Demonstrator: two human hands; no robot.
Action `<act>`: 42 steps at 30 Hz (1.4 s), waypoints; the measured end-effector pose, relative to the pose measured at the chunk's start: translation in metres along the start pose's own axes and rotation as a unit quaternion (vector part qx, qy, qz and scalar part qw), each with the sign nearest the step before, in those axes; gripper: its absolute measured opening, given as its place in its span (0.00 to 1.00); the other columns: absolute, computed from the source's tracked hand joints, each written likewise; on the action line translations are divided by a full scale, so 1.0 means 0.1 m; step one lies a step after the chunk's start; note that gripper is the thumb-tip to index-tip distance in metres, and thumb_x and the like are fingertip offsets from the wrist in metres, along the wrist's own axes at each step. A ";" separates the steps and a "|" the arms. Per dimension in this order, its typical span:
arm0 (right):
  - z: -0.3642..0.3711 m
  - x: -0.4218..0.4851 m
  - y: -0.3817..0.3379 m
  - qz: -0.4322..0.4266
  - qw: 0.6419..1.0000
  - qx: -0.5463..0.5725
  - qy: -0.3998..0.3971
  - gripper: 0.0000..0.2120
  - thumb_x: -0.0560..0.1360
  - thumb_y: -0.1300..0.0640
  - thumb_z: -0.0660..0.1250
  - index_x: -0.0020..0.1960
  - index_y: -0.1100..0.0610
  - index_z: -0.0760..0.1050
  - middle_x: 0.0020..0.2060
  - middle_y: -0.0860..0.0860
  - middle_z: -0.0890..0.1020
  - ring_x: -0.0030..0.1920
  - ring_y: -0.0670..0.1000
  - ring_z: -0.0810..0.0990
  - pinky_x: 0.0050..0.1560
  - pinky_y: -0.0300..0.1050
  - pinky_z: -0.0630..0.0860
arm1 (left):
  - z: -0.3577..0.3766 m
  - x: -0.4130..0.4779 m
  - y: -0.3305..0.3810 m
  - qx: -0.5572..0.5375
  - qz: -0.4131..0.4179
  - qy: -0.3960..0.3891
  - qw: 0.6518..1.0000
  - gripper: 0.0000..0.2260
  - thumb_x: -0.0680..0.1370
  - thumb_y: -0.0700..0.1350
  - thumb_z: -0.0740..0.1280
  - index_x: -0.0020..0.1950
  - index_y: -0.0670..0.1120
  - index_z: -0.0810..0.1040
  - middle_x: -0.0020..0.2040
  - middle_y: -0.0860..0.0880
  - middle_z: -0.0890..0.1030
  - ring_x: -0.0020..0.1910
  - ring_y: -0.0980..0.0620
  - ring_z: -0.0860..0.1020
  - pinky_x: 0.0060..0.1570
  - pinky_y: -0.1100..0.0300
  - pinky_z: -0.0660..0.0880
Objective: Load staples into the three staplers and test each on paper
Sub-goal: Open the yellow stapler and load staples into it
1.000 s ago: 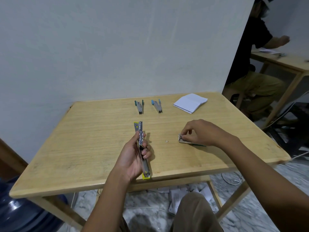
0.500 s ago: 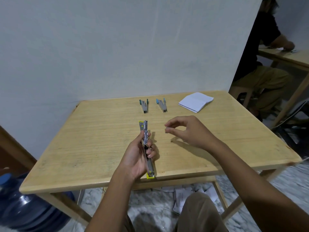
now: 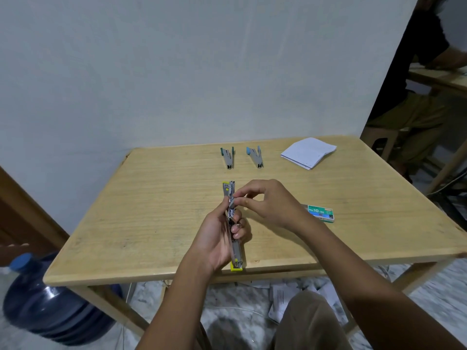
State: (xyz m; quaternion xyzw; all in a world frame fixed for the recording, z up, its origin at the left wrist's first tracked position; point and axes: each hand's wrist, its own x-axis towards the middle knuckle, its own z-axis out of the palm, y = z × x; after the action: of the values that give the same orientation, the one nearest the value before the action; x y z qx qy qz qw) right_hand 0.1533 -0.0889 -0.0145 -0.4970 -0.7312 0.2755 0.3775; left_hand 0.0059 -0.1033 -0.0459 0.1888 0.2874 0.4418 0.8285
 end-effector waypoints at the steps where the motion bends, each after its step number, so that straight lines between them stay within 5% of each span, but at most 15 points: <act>1: 0.00 0.01 0.00 -0.001 1.000 -0.005 -0.002 0.04 0.73 0.55 0.74 0.48 0.50 0.86 0.41 0.41 0.84 0.42 0.38 0.80 0.48 0.33 0.74 | 0.00 0.00 0.00 -0.003 0.002 -0.002 1.000 0.18 0.81 0.52 0.61 0.36 0.43 0.72 0.28 0.48 0.65 0.22 0.54 0.63 0.20 0.63 0.62; 14: -0.12 0.10 -0.05 -0.016 0.998 -0.009 -0.055 0.05 0.75 0.59 0.73 0.50 0.55 0.85 0.41 0.44 0.85 0.41 0.34 0.78 0.46 0.27 0.71 | -0.04 0.04 -0.01 -0.010 0.018 -0.007 1.000 0.13 0.81 0.50 0.62 0.43 0.45 0.77 0.30 0.49 0.67 0.23 0.55 0.63 0.21 0.64 0.59; 21: -0.09 0.11 -0.01 -0.015 0.998 -0.036 -0.057 0.05 0.75 0.57 0.73 0.50 0.54 0.86 0.42 0.45 0.85 0.44 0.44 0.80 0.47 0.30 0.71 | -0.13 0.11 -0.03 0.000 0.012 -0.012 1.000 0.14 0.80 0.52 0.63 0.39 0.44 0.76 0.30 0.49 0.66 0.25 0.54 0.62 0.28 0.63 0.54; 28: -0.11 0.09 -0.05 -0.013 0.999 -0.002 -0.052 0.04 0.75 0.59 0.73 0.50 0.55 0.85 0.40 0.41 0.84 0.42 0.35 0.79 0.46 0.26 0.70 | -0.09 0.09 -0.02 -0.001 0.015 -0.011 1.000 0.13 0.81 0.52 0.62 0.41 0.45 0.76 0.31 0.50 0.65 0.24 0.55 0.62 0.24 0.64 0.57; 37: -0.10 0.07 -0.04 -0.014 0.999 0.007 -0.052 0.05 0.75 0.59 0.73 0.50 0.56 0.85 0.39 0.40 0.83 0.41 0.35 0.79 0.46 0.27 0.71 | -0.06 0.05 -0.01 -0.005 0.005 -0.014 1.000 0.16 0.81 0.53 0.62 0.38 0.45 0.76 0.29 0.50 0.66 0.23 0.55 0.62 0.22 0.63 0.61; 42: -0.07 0.08 -0.01 -0.003 0.999 0.001 -0.042 0.05 0.75 0.57 0.73 0.50 0.54 0.85 0.43 0.46 0.86 0.46 0.43 0.82 0.50 0.36 0.75 | -0.09 0.06 -0.02 0.005 -0.004 -0.019 1.000 0.18 0.81 0.54 0.61 0.35 0.44 0.73 0.29 0.49 0.65 0.23 0.54 0.62 0.24 0.63 0.61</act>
State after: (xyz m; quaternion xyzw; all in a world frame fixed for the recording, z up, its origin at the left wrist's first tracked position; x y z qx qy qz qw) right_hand 0.1567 -0.0819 -0.0075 -0.4825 -0.7474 0.2963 0.3476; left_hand 0.0039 -0.0984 -0.0557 0.2003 0.2752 0.4331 0.8346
